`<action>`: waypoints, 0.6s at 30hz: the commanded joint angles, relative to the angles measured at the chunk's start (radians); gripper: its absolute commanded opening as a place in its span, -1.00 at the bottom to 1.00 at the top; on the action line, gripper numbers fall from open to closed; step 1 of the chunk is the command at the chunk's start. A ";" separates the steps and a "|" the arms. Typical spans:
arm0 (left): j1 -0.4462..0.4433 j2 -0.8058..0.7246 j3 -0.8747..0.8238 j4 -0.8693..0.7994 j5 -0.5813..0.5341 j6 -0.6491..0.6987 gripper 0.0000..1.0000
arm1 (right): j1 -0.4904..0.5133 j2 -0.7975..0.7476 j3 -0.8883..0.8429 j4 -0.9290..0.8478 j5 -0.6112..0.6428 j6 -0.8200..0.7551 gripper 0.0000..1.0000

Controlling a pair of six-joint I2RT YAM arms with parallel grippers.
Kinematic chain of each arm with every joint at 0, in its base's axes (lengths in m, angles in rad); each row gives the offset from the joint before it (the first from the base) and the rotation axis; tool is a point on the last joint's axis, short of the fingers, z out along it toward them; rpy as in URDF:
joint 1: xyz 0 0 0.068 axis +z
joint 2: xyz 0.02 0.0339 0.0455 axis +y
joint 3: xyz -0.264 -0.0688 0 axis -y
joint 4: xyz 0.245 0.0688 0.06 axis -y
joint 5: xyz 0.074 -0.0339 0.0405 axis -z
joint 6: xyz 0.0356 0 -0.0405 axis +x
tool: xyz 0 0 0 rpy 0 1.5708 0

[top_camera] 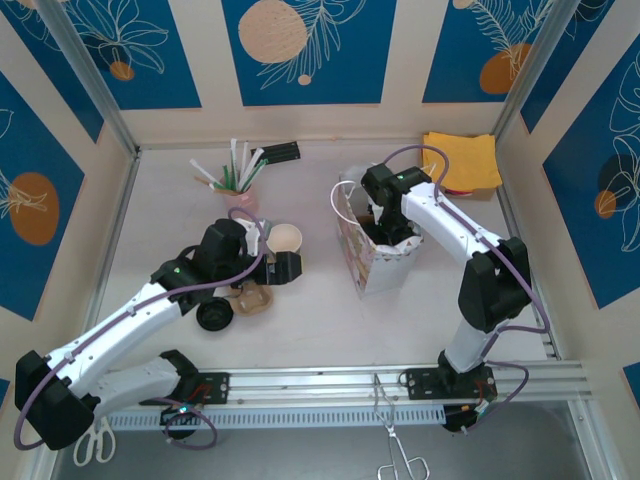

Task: Pack the takeout coffee

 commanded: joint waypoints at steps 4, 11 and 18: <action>-0.017 -0.013 0.001 -0.016 0.017 -0.007 1.00 | -0.009 0.015 -0.050 0.021 -0.006 -0.010 0.38; -0.016 -0.012 0.003 -0.017 0.016 -0.005 1.00 | -0.010 0.015 -0.052 0.024 -0.006 -0.010 0.38; -0.017 -0.010 0.004 -0.015 0.017 -0.005 1.00 | -0.010 0.017 -0.054 0.025 -0.006 -0.008 0.38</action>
